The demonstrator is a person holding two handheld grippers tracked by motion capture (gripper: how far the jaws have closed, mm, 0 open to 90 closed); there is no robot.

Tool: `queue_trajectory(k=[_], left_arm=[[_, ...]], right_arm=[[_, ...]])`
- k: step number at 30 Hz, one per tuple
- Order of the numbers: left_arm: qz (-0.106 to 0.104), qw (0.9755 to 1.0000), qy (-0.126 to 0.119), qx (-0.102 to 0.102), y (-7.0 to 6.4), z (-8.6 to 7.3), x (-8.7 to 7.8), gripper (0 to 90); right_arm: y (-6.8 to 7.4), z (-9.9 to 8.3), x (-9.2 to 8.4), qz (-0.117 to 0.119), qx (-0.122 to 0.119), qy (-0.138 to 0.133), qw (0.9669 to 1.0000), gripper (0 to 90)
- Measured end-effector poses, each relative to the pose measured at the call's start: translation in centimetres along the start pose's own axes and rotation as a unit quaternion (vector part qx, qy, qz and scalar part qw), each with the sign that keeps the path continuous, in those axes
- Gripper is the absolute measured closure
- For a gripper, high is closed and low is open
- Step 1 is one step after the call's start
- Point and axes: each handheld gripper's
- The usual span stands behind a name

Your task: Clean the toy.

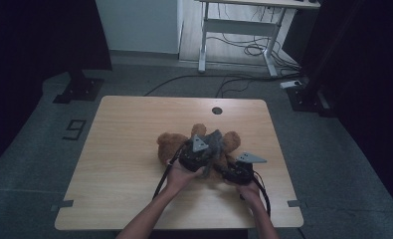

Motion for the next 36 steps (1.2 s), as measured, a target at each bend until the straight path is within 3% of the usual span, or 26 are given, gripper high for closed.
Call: queue_trajectory(k=[7, 10, 15, 21, 23, 25, 27, 32, 36], left_arm=[[0.048, 0.9984, 0.002, -0.029, 4.8, -2.3, -3.6, 75.7], [0.049, 0.9964, -0.003, -0.069, 7.3, -3.4, -5.1, 75.7], [0.061, 0.9927, -0.002, -0.104, 9.6, -4.8, -5.9, 75.5], [0.084, 0.9879, 0.017, -0.129, 11.2, -6.8, -5.8, 75.4], [0.079, 0.9859, 0.022, -0.146, 11.6, -7.5, -5.9, 75.4], [0.07, 0.9859, 0.012, -0.152, 11.6, -7.5, -6.3, 75.6], [0.067, 0.9878, -0.003, -0.141, 10.9, -6.9, -6.8, 75.7], [0.033, 0.9945, -0.045, -0.088, 7.7, -3.7, -7.3, 75.6], [0.003, 0.9968, -0.055, -0.059, 4.9, -1.0, -6.0, 75.6]], right_arm=[[-0.1, 0.0, 0.0, 0.003, 0.007, -0.003, 1.0, 57.9], [-0.1, 0.0, 0.0, 0.004, 0.007, -0.003, 1.0, 57.9], [0.0, -0.1, 0.0, 0.004, 0.008, -0.003, 1.0, 57.9], [-0.1, -0.1, 0.0, 0.006, 0.008, -0.004, 0.9999, 58.0], [-0.2, -0.1, 0.0, 0.008, 0.008, -0.003, 0.9999, 58.0], [-0.3, -0.1, -0.1, 0.01, 0.009, -0.003, 0.9999, 58.1], [-0.3, -0.1, -0.1, 0.009, 0.01, -0.004, 0.9999, 58.1], [-0.4, -0.2, -0.1, 0.01, 0.012, -0.004, 0.9999, 58.1], [-0.3, -0.2, -0.1, 0.01, 0.012, -0.004, 0.9999, 58.0]])
Point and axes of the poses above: each handheld gripper's, and its own axes: x roughly forward along the jaws, z roughly out of its top, y roughly to its left, and after that the axes turned 2 degrees about -y, right-handed
